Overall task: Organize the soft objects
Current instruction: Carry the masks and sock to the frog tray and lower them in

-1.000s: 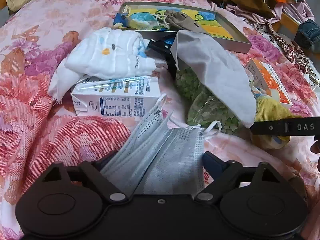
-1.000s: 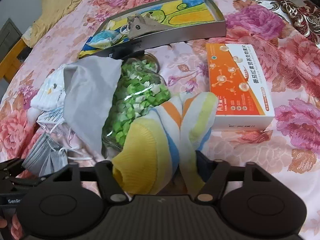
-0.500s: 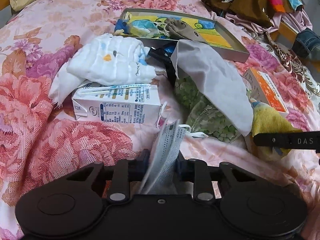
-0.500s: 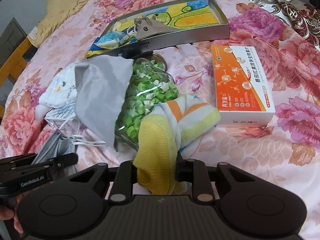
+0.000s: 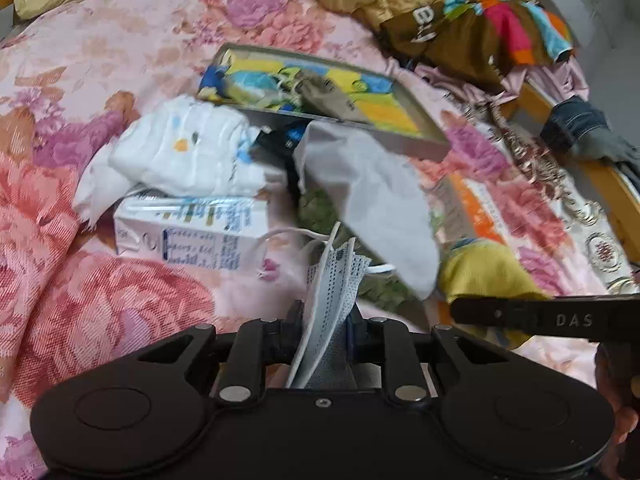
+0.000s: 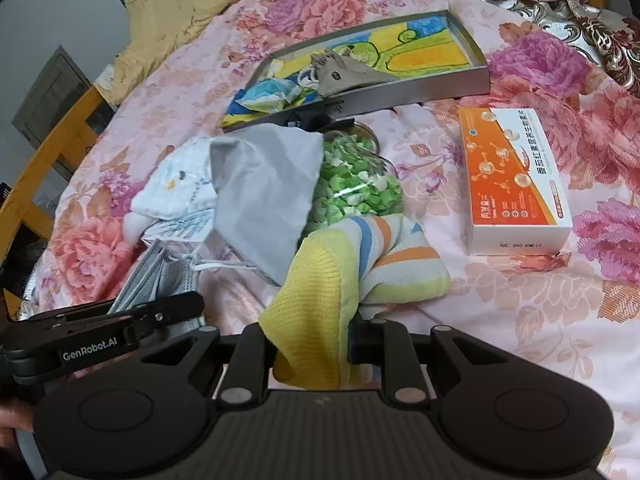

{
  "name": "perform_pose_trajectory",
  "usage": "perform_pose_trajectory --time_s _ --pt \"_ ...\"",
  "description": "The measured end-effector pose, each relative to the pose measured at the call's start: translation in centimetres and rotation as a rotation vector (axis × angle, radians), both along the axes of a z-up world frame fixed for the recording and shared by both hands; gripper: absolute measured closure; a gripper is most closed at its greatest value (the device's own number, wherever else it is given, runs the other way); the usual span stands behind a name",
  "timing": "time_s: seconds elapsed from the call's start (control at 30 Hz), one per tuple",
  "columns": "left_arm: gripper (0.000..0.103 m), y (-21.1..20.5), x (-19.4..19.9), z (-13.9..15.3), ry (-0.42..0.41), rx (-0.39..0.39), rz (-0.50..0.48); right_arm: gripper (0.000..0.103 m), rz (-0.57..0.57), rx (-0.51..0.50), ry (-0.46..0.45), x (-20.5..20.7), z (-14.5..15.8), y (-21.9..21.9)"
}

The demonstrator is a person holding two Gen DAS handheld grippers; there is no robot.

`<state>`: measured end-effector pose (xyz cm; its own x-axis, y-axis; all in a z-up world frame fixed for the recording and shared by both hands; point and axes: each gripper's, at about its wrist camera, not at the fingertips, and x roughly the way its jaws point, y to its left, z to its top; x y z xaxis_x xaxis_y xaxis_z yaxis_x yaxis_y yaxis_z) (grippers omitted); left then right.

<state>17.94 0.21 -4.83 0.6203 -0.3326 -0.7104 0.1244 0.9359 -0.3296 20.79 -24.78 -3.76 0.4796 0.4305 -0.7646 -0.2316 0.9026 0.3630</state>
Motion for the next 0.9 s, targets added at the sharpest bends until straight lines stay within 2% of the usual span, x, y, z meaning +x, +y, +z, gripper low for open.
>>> perform_pose_trajectory --time_s 0.33,0.67,0.9 --pt "0.081 0.0 -0.6 2.8 -0.142 -0.083 0.015 0.083 -0.036 0.088 -0.098 -1.5 2.5 -1.3" --pt "0.081 -0.9 0.7 5.5 -0.299 -0.065 0.014 0.083 -0.021 0.178 -0.269 -2.3 5.0 -1.5" --pt "0.081 -1.6 3.5 6.9 -0.405 -0.050 -0.001 0.083 -0.017 0.156 -0.402 -1.7 6.1 -1.0"
